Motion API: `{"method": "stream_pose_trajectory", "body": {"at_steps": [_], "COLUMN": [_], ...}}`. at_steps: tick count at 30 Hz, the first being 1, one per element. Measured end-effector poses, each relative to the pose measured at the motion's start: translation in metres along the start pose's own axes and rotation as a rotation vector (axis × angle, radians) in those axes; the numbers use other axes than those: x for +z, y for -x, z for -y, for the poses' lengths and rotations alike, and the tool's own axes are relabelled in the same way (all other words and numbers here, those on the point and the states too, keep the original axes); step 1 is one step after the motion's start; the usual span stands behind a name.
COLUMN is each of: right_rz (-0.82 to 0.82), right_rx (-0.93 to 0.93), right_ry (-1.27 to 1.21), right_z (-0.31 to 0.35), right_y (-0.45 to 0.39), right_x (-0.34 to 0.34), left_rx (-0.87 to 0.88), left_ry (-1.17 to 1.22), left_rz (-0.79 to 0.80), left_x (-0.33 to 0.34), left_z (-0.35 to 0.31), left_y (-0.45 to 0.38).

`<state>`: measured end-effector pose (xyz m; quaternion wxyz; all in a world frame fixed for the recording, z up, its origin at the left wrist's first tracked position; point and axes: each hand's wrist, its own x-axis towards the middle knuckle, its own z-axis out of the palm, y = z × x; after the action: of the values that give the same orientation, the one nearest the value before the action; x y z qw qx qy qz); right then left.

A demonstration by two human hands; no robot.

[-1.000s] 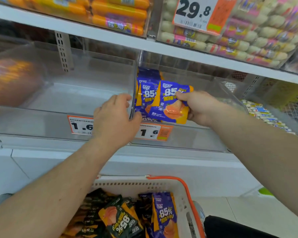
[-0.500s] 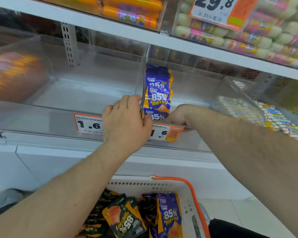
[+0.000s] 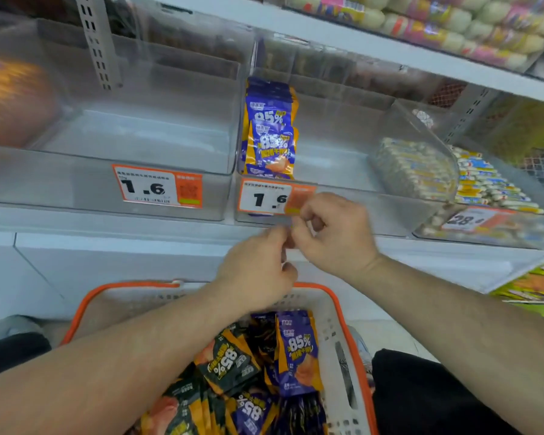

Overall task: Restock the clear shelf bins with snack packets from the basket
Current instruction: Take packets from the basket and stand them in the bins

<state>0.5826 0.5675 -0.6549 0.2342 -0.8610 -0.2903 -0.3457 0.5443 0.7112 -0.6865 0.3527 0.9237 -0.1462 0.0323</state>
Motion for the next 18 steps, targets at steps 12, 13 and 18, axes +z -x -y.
{"method": "stream_pose_trajectory", "body": {"at_steps": [12, 13, 18], "right_rz": [1.312, 1.331, 1.27], "right_rx": [0.237, 0.232, 0.265], "right_ry": [0.334, 0.368, 0.433], "right_z": [-0.05, -0.05, -0.048], "right_y": [0.16, 0.17, 0.192], "right_x": [0.07, 0.073, 0.085], "left_rx": [-0.184, -0.184, -0.168], "left_ry": [-0.266, -0.262, -0.263], "left_rz": [0.669, 0.679, 0.736], "left_x": [0.041, 0.043, 0.05], "left_z": [0.046, 0.046, 0.045], "left_y": [0.017, 0.016, 0.012]}}
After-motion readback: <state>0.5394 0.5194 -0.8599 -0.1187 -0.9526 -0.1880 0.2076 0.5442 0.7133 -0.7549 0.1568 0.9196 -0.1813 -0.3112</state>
